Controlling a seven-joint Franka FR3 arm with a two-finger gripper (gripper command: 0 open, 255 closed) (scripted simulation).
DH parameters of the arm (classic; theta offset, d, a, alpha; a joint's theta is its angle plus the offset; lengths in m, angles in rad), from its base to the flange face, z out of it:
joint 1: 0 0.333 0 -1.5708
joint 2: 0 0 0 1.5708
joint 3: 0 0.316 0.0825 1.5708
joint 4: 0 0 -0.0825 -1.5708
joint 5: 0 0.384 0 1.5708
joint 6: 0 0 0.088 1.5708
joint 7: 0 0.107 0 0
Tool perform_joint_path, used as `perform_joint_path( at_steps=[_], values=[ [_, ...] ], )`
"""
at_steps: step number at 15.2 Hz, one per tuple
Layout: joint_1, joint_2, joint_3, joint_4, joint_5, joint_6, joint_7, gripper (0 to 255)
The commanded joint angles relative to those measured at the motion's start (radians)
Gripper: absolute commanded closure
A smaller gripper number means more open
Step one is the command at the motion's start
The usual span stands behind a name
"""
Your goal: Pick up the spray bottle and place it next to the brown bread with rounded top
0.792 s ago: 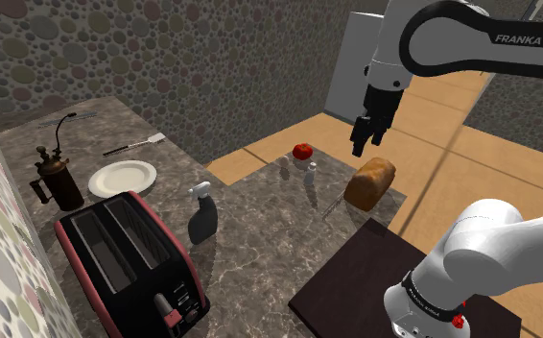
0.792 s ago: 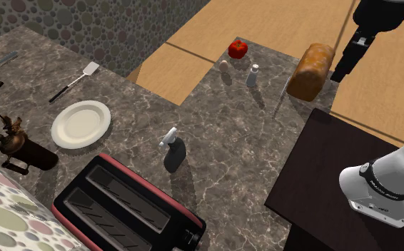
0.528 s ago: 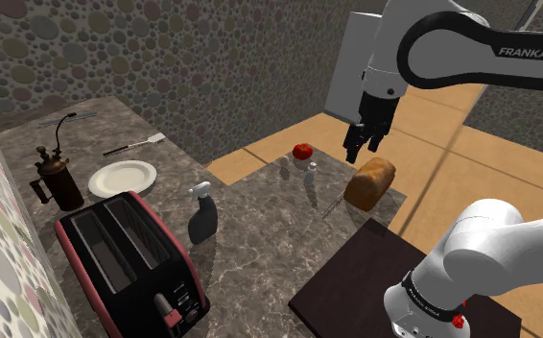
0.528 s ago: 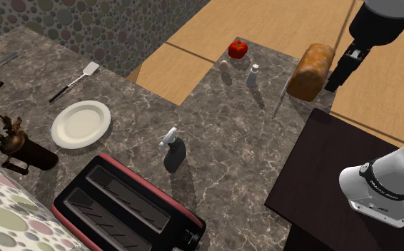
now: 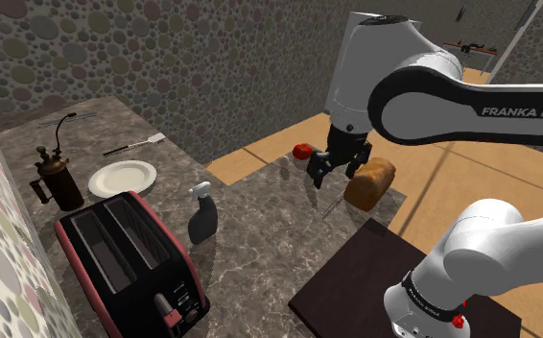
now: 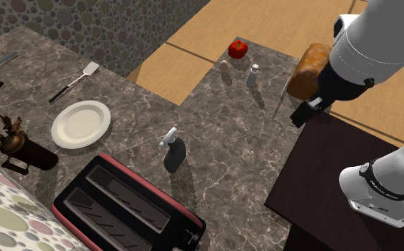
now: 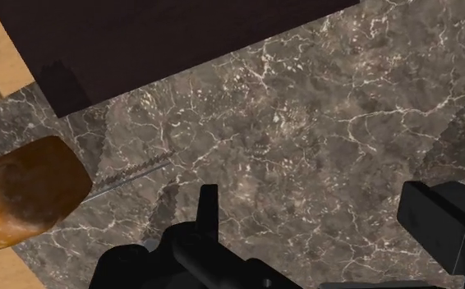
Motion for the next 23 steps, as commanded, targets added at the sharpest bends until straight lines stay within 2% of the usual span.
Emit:
perform_joint_path(
  at_steps=[1,6,9,11,13,15,16,17,18,19,21,23],
  values=[
    [-0.007,0.025,0.078,-0.005,0.023,0.046,0.12,0],
    [-0.075,0.16,0.285,0.051,0.027,0.158,0.41,0],
    [-0.153,0.272,0.422,0.112,-0.016,0.214,0.601,0],
    [-0.224,0.36,0.524,0.165,-0.072,0.242,0.74,0],
    [-0.311,0.467,0.64,0.226,-0.161,0.259,0.898,0],
    [-0.418,0.614,0.777,0.299,-0.307,0.254,1.09,0],
    [-0.469,0.725,0.85,0.343,-0.423,0.231,1.216,0],
    [-0.477,0.873,0.893,0.393,-0.573,0.182,1.362,0],
    [-0.431,1.003,0.88,0.446,-0.696,0.123,1.483,0],
    [-0.349,1.079,0.819,0.496,-0.762,0.084,1.556,0],
    [-0.2,1.182,0.697,0.595,-0.837,0.028,1.657,0],
    [-0.094,1.279,0.614,0.7,-0.898,-0.027,1.737,0]
  ],
)
